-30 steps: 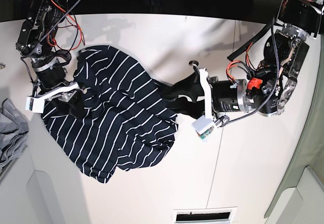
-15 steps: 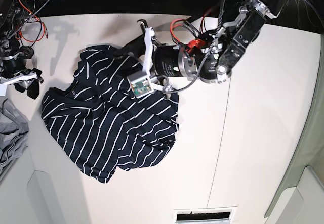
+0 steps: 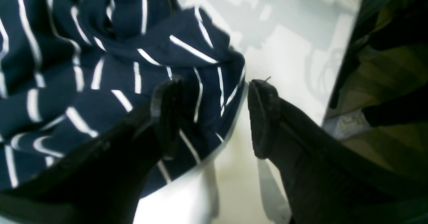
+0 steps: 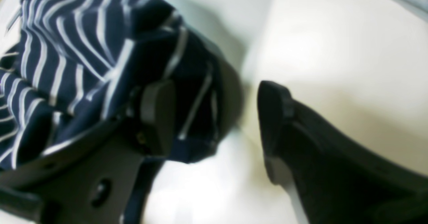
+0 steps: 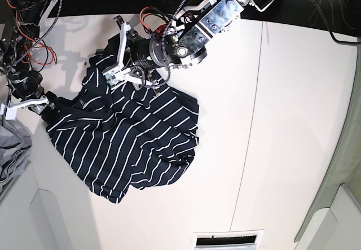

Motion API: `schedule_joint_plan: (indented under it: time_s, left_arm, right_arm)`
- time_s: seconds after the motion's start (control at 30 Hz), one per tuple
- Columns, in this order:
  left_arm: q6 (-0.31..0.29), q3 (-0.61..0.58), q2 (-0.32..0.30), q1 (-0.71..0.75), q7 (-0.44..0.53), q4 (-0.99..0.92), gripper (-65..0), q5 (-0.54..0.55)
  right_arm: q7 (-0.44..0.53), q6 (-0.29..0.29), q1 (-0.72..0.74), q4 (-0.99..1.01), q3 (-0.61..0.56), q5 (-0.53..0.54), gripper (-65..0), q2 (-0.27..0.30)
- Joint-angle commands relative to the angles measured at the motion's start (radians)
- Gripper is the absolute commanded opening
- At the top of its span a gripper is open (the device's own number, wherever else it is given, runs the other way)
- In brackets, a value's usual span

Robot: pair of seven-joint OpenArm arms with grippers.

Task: Layout the t-shirt on the table in an organized manner, then fold the t-shirt properly
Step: 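Regrasp the shirt with the right gripper and move the left gripper over it, then lift the shirt with both grippers and stretch it between them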

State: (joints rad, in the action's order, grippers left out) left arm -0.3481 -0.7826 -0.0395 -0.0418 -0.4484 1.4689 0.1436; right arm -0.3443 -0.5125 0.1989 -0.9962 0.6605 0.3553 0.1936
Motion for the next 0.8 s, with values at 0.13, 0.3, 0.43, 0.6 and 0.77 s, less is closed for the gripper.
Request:
schedule_joint_plan:
  time_s: [0.13,0.3,0.43,0.6,0.77]
  left_arm:
    - [0.019,0.001,0.083,-0.064,0.062,-0.099,-31.4,0.003]
    - [0.050,0.001,0.148,-0.106,0.134,-0.257,-31.5,-0.042]
    - [0.070,0.001,0.187,-0.125,0.197,-0.378,-31.5,-0.042]
    - [0.245,0.004,0.194,-0.125,0.264,-0.425,-38.5,-0.049]
    - [0.266,0.047,0.185,-0.125,0.264,-0.428,-65.0,-0.126]
  right_arm:
    - [0.018,-0.014,0.020,-0.011,-0.026,0.018,-26.9,-0.010]
    - [0.019,-0.006,0.020,-0.011,-0.062,0.018,-29.7,-0.035]
    - [0.021,-0.008,0.020,-0.011,-0.079,-0.020,-46.3,-0.054]
    - [0.034,-0.008,0.020,-0.011,-0.080,-0.021,-58.7,-0.064]
    - [0.035,-0.034,0.020,-0.012,-0.080,-0.026,-65.0,-0.060]
